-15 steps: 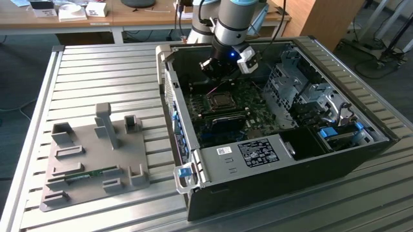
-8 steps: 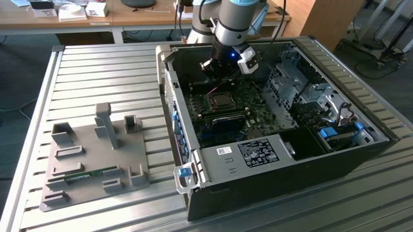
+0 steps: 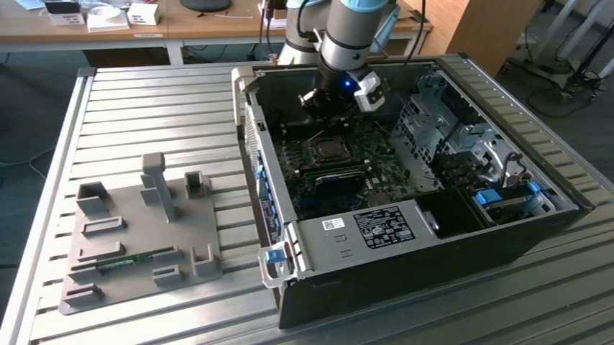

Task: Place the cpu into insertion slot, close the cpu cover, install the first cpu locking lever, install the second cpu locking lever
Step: 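Install the first cpu locking lever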

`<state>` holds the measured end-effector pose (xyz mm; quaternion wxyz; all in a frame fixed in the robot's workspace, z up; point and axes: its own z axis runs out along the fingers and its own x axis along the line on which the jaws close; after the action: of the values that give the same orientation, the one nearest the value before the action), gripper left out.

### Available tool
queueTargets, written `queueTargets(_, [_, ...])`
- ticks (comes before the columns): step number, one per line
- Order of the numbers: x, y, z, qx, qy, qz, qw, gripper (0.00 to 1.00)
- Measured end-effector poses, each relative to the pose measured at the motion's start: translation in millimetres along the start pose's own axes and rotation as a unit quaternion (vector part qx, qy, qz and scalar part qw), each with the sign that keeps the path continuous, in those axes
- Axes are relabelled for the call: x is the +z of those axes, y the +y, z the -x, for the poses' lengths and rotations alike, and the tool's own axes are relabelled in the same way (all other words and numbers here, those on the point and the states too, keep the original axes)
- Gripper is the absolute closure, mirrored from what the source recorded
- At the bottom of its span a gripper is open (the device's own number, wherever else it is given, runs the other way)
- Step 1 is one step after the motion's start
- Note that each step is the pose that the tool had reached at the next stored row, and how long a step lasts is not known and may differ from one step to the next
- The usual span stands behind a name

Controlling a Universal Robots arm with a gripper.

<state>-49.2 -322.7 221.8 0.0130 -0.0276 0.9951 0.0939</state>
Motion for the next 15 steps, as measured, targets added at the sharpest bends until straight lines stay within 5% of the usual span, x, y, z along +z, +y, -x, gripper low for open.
queueTargets(15, [3.8,-0.1,2.4,0.000,-0.0001,0.0001,1.0000,0.89])
